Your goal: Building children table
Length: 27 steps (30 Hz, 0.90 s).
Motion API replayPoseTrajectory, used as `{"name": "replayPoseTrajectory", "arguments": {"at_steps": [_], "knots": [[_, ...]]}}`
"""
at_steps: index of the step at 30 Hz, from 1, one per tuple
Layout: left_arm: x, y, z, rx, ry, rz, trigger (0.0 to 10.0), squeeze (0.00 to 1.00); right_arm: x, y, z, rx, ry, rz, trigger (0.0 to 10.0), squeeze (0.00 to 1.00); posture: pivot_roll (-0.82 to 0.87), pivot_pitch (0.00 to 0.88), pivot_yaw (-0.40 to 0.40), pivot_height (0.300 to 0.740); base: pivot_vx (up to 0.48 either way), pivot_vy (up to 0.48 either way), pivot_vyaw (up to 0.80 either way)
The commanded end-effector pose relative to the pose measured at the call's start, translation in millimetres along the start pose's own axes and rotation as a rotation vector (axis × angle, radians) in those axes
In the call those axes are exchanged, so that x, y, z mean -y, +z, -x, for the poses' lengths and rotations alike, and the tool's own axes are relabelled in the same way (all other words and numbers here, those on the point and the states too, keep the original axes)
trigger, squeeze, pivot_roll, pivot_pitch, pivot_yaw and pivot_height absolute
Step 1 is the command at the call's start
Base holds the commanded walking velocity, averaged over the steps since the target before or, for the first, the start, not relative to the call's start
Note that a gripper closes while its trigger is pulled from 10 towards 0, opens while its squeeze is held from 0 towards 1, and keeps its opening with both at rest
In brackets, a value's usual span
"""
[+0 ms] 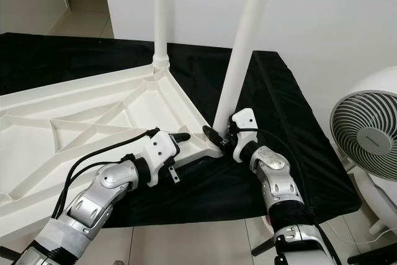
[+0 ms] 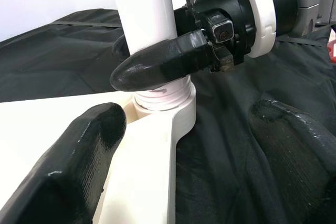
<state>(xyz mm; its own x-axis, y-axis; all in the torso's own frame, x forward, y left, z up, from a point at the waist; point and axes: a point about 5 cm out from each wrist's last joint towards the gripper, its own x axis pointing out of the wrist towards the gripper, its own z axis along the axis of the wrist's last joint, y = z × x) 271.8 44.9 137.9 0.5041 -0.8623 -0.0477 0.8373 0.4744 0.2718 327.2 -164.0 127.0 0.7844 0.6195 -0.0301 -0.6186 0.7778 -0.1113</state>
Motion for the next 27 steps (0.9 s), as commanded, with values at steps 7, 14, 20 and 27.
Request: {"name": "replayPoseTrajectory", "arguments": {"at_steps": [7,14,20,27], "knots": [[2.9,0,-1.5,0.0,-0.022,0.007,10.0,0.0,1.7,-11,-6.2,-0.047,-0.241,-0.069,10.0,0.0,0.12,0.009,-0.071,0.74,0.0,0.0,0.0],[3.5,0,-1.5,0.002,-0.027,0.012,10.0,0.0,-1.3,-12,-8.7,-0.038,-0.384,-0.129,10.0,0.0,0.12,0.022,-0.061,0.74,0.0,0.0,0.0],[4.2,0,-1.2,0.001,-0.033,0.015,10.0,0.0,-12.3,-17,-8.4,-0.032,-0.598,-0.207,10.0,0.0,0.12,0.035,-0.058,0.74,0.0,0.0,0.0],[6.7,0,-1.5,0.002,-0.036,0.024,10.0,0.0,-33.8,-16,-5.2,-0.03,-0.815,-0.253,10.0,0.0,0.11,0.049,-0.057,0.74,0.0,0.0,0.0]]}}
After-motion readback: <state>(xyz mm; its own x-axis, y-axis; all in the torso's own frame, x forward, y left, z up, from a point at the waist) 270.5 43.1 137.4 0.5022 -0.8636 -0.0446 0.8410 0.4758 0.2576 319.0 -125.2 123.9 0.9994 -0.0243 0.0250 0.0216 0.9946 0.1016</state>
